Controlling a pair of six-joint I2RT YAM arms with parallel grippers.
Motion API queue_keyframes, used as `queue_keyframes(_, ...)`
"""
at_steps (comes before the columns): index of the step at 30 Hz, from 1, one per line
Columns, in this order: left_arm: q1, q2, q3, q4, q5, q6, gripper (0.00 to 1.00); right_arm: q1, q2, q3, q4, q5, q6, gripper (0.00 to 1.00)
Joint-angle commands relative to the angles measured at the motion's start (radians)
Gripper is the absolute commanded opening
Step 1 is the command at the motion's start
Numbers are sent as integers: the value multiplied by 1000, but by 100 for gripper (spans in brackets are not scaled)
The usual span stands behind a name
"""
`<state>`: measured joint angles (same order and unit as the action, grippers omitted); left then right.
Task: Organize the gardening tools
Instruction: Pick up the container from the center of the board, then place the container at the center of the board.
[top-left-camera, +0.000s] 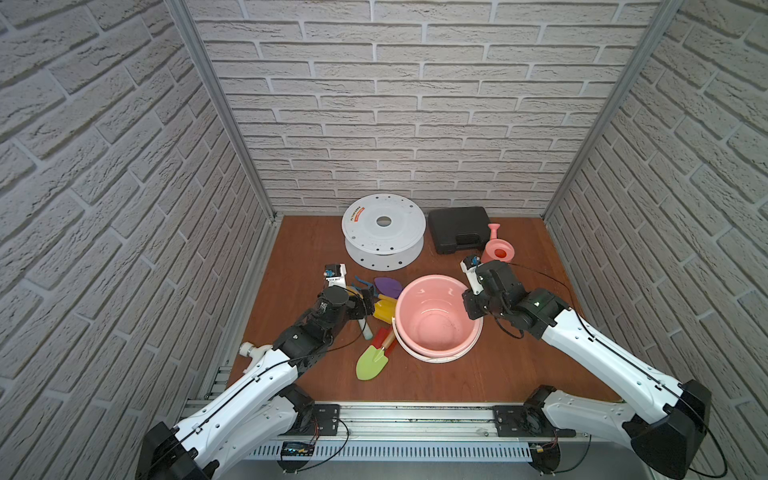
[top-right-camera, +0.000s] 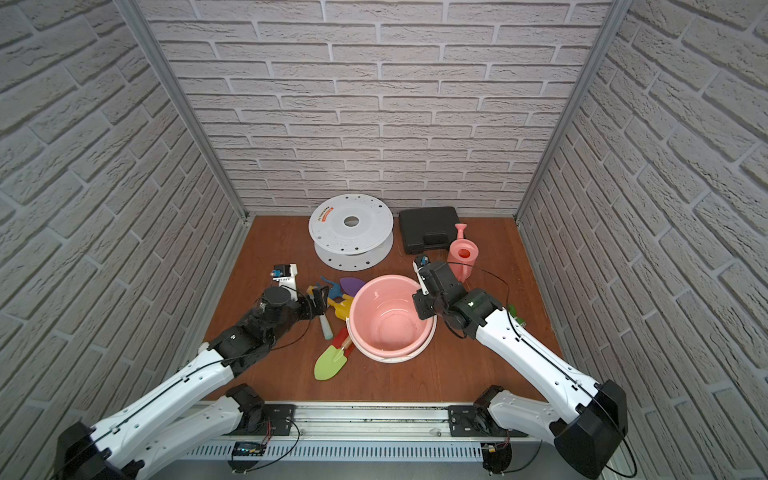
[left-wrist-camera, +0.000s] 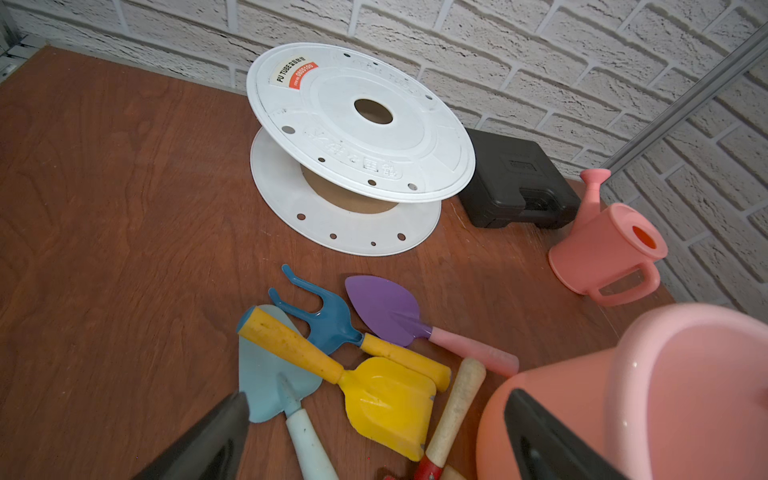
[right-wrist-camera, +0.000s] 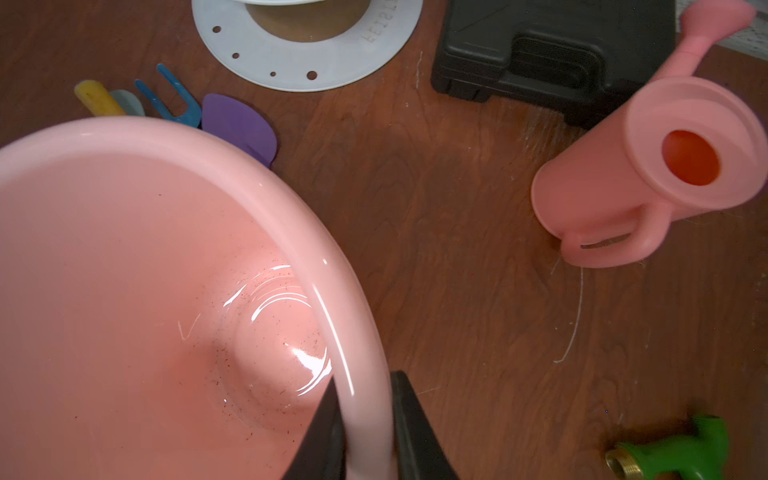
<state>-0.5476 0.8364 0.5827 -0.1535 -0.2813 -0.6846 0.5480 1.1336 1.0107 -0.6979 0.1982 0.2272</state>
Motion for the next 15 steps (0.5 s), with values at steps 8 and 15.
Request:
queue_keyframes(8, -7, -5, -4, 10, -26, 3, 98, -196, 39, -47, 234, -27, 40, 18)
queue_keyframes(15, -6, -9, -4, 8, -33, 6, 98, -237, 230, 72, 301, 31, 73, 18)
